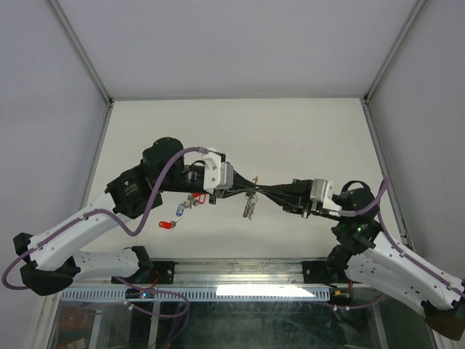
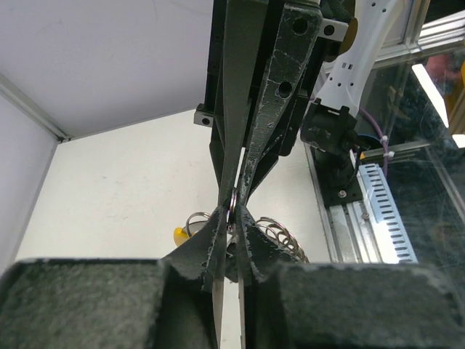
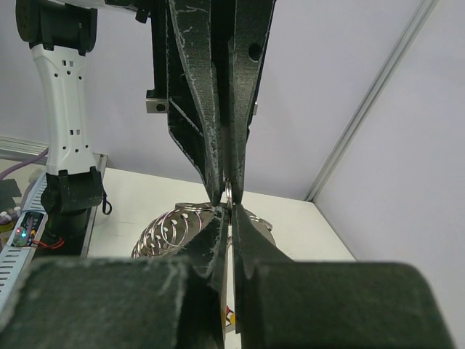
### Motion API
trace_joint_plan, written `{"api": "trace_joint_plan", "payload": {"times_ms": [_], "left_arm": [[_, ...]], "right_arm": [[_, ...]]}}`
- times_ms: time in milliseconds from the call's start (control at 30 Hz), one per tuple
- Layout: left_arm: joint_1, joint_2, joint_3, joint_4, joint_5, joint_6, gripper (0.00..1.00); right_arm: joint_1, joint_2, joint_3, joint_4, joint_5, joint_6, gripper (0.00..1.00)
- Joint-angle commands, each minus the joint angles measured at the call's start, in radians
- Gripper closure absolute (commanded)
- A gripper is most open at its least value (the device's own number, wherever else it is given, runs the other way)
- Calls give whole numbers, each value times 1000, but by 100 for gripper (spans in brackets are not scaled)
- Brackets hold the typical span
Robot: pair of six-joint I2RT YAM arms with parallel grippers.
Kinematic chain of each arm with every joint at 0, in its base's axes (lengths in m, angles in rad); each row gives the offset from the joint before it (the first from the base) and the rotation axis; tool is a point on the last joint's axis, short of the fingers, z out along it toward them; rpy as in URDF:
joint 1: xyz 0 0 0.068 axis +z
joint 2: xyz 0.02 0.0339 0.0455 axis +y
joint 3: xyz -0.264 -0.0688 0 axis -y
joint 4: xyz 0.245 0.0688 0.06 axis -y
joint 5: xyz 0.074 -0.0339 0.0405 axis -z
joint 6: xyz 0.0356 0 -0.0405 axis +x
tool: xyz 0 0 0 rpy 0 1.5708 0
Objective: Put the keys on the keyring
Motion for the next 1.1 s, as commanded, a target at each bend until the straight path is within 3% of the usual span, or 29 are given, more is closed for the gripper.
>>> {"api": "trace_joint_plan", "payload": {"times_ms": [0,100,200,367,533,767,1067], "left_arm": [[9,-1,44,34,-17,5,84],[11,-21,27,70,-67,-24,73],[49,-44,-4,137,-141,-92,70],[268,-78,-86,268,-76,-254,70],[382,-80,-126,308,-94,-356,67],[469,-24,-150,194,-275,-484,61],[470,44,-237,0,-611,-667,54]], "right_arm": [[2,-9,58,51,13,-9,100],[2,-1,70,21,78,-17,100],[2,13,89,-13,147,-12,100],[0,48,131,-82,254,-9,100],[-3,64,162,-159,345,-12,100],[-14,119,221,-329,425,-6,100],[-46,146,190,-352,433,41,100]]}}
